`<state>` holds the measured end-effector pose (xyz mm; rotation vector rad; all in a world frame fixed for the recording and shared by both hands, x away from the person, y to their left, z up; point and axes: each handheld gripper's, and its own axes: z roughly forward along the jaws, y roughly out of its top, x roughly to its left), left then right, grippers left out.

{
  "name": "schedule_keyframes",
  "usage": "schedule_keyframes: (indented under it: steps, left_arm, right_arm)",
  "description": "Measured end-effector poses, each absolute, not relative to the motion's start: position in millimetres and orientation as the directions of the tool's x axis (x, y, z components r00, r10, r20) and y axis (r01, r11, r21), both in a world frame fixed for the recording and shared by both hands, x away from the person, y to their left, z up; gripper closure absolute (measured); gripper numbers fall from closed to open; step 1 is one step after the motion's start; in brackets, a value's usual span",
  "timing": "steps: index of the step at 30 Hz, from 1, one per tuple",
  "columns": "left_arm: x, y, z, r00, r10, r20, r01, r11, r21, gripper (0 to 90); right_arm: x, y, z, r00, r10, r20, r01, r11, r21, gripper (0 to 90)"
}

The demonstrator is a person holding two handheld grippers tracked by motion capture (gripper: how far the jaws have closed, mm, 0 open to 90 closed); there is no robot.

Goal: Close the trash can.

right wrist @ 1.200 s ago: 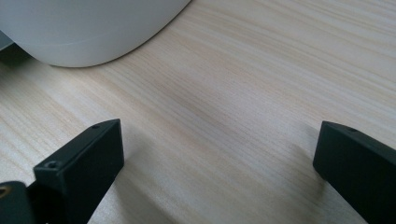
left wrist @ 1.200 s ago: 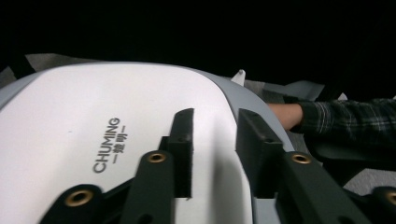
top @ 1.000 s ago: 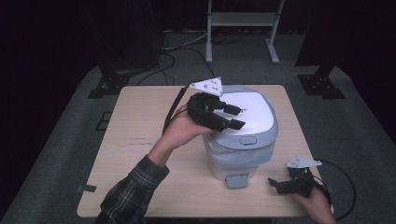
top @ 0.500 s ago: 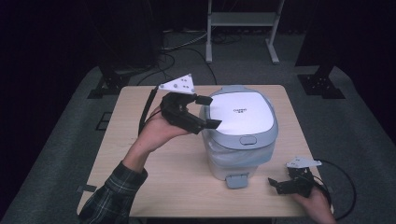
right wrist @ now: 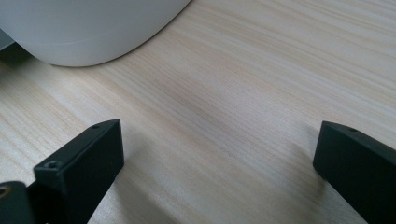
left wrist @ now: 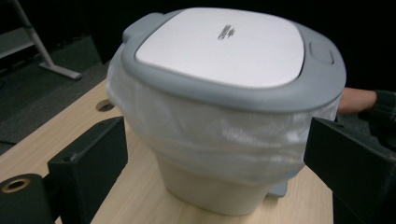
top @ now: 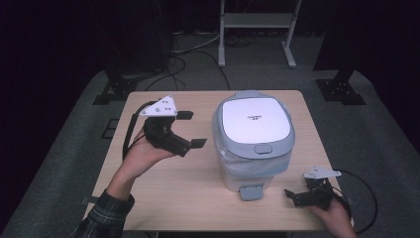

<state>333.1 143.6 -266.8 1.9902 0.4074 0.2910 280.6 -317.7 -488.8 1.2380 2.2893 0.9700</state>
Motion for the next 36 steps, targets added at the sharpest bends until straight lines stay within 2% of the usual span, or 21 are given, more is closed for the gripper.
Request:
schedule_keyframes:
  steps: [9,25,36]
  left_arm:
    - [326.2,170.3,-307.5,0.877,0.48,0.011,0.195,-0.376,0.906,2.1]
    - [316.8,209.0,-391.7,0.798,0.601,-0.038,0.318,-0.367,0.874,1.8]
    - [307.2,226.4,-431.3,0.762,0.647,-0.033,0.389,-0.416,0.822,1.8]
  right_arm:
    - [279.8,-317.5,-488.8,-0.547,0.837,0.008,0.588,0.378,0.715,0.8]
    - [279.8,-317.5,-488.8,-0.547,0.837,0.007,0.588,0.378,0.715,0.7]
    - [279.7,-317.5,-488.7,-0.546,0.838,0.008,0.589,0.377,0.715,0.7]
